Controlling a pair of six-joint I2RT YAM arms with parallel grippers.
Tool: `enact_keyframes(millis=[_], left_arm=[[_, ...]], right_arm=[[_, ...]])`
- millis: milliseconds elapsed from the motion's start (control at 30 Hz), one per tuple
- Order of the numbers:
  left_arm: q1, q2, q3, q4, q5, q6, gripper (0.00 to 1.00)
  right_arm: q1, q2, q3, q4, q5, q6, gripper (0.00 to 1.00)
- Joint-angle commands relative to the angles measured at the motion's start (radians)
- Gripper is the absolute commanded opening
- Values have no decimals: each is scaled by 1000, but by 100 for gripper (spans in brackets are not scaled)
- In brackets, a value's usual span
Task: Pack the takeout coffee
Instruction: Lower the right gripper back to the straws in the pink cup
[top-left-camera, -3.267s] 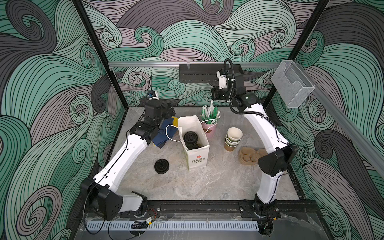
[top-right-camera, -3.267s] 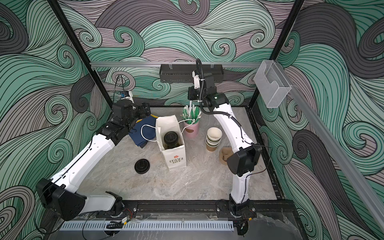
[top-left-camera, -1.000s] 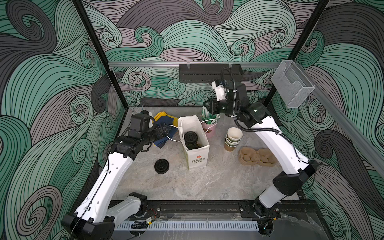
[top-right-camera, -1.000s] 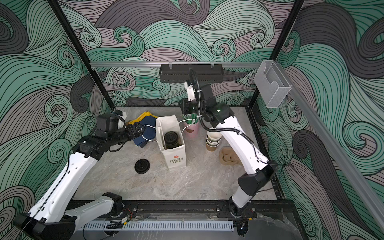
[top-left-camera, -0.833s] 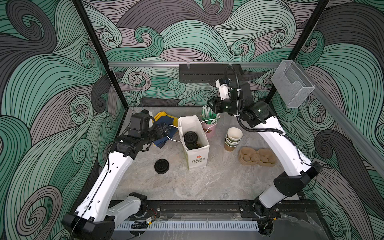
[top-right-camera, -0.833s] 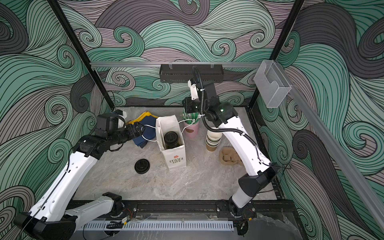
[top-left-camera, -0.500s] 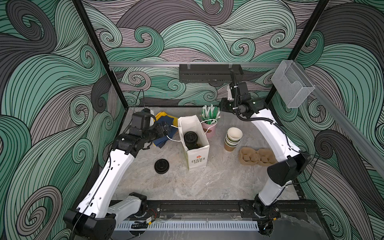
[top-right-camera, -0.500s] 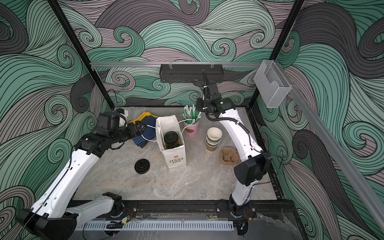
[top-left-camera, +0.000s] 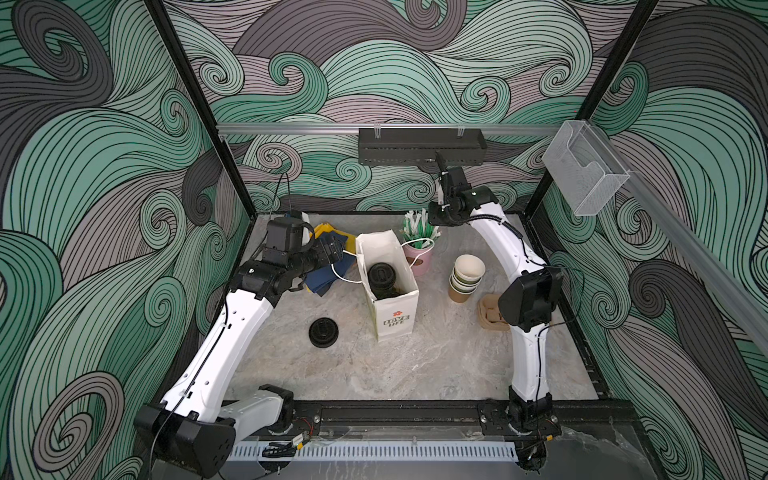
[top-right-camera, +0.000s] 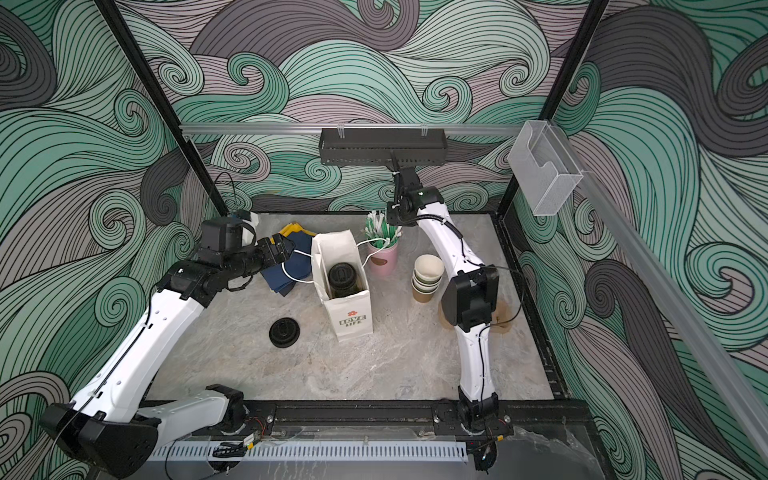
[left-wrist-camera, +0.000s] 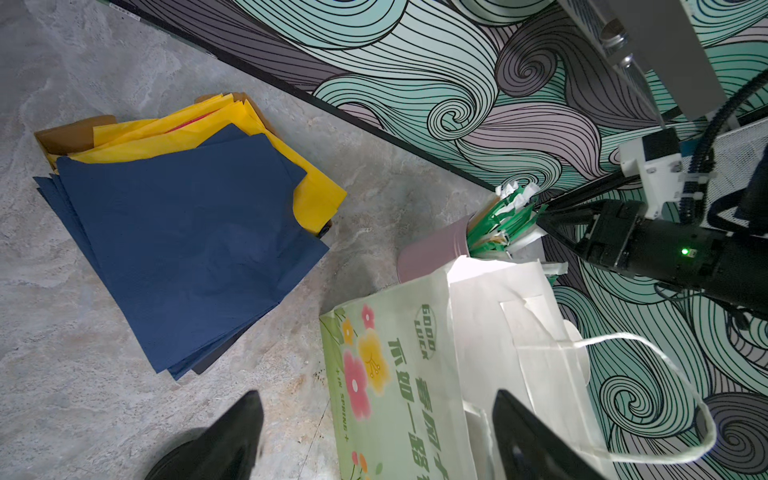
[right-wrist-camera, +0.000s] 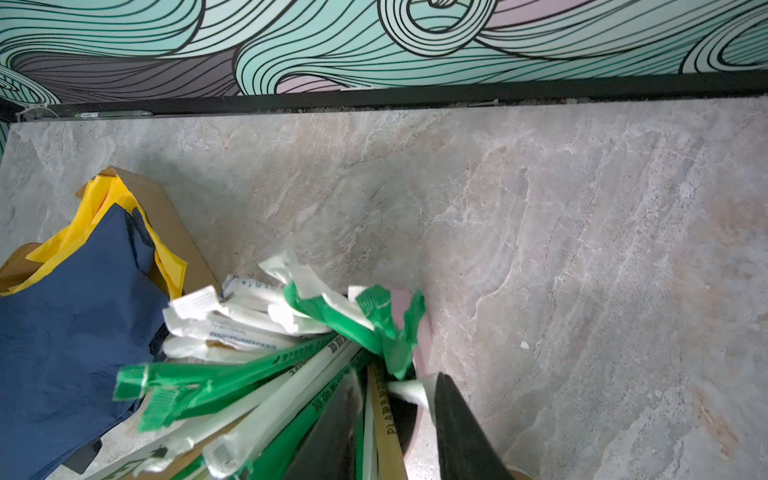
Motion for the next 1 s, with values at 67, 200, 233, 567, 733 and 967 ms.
enact_keyframes(millis=[67, 200, 233, 567, 733, 967], left_arm=[[6, 2, 42, 15, -23, -9, 88], [6, 1, 43, 15, -25, -18, 88], [6, 1, 41, 14, -25, -21, 87], [6, -10, 26, 20, -33, -45, 87], [6, -14, 24, 22, -36, -55, 86], [6, -25, 12, 26, -46, -62, 86]], right_arm=[[-6, 27, 72, -39, -8, -48, 30], [-7, 50, 90, -40, -15, -45, 24], [-7, 55, 91, -40, -18, -44, 23], [-6, 84, 95, -48, 6, -30, 21], [-7, 92, 99, -49, -1, -18, 15], [-6, 60, 97, -54, 8, -22, 9]])
